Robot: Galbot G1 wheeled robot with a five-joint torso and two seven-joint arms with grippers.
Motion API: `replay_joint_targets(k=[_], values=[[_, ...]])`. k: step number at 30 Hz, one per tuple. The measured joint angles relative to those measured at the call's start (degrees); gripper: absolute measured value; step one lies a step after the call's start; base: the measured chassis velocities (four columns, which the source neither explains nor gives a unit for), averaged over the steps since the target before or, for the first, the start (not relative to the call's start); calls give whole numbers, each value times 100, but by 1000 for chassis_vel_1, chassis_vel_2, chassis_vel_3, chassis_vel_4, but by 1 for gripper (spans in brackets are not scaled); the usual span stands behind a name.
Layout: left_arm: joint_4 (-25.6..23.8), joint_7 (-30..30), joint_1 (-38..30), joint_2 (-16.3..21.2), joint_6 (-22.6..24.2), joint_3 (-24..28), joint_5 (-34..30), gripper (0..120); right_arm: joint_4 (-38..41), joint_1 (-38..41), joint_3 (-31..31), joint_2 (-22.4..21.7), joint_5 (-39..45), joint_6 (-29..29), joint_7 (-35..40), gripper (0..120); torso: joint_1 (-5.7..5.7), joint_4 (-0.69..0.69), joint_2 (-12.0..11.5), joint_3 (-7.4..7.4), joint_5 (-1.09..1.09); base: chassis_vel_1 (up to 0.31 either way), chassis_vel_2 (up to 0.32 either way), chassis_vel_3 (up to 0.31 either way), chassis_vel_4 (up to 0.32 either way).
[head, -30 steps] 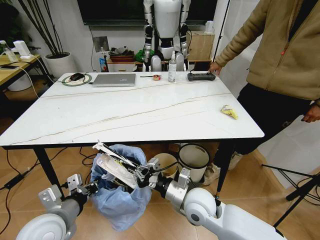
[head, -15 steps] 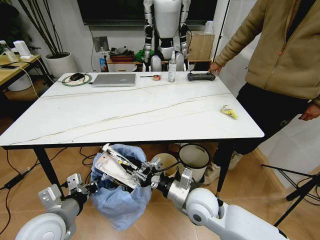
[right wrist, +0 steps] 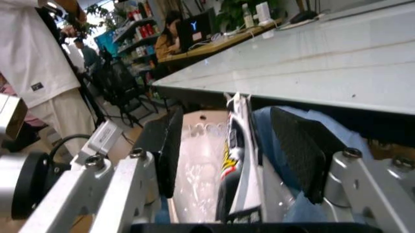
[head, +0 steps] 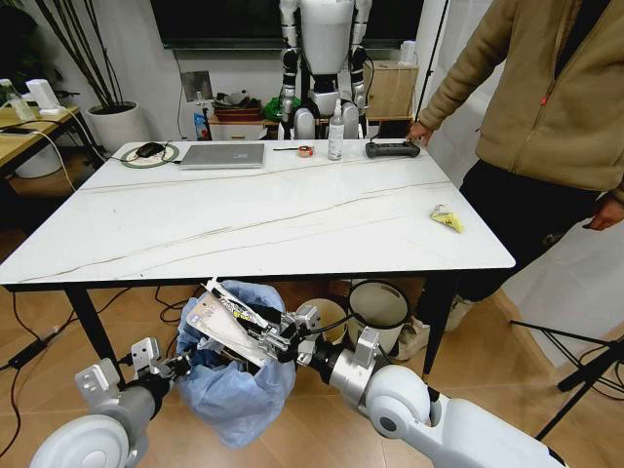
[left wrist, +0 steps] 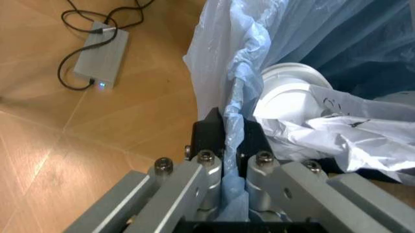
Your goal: Pick up the trash bin and place the trash from the table into it.
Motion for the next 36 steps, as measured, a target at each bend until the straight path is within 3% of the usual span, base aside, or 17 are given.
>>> replay_joint_targets(k=[8, 14, 23, 36], values=[[-46, 19, 102, 4, 1, -3, 63, 0, 292, 63, 559, -94, 289, -161, 299, 81, 0, -1, 0, 0, 0, 0, 0, 0, 0], [-86, 29, 126, -10, 1, -7, 87, 0, 302, 826, 961, -246, 975, -625, 734, 99, 0, 1, 0, 0, 0, 0, 0, 0, 0], [-151, 62, 194, -68, -6, -29, 158, 0, -953, 1723, 1812, -241, 714, -1596, 1188, 100, 1, 1, 0, 1, 0, 0, 0, 0, 0], [-185, 81, 236, -74, -18, -69, 177, 0, -3011, 2037, 2521, -392, -159, -1661, 304, 100, 1, -1, 0, 1, 2, 0, 0, 0, 0]])
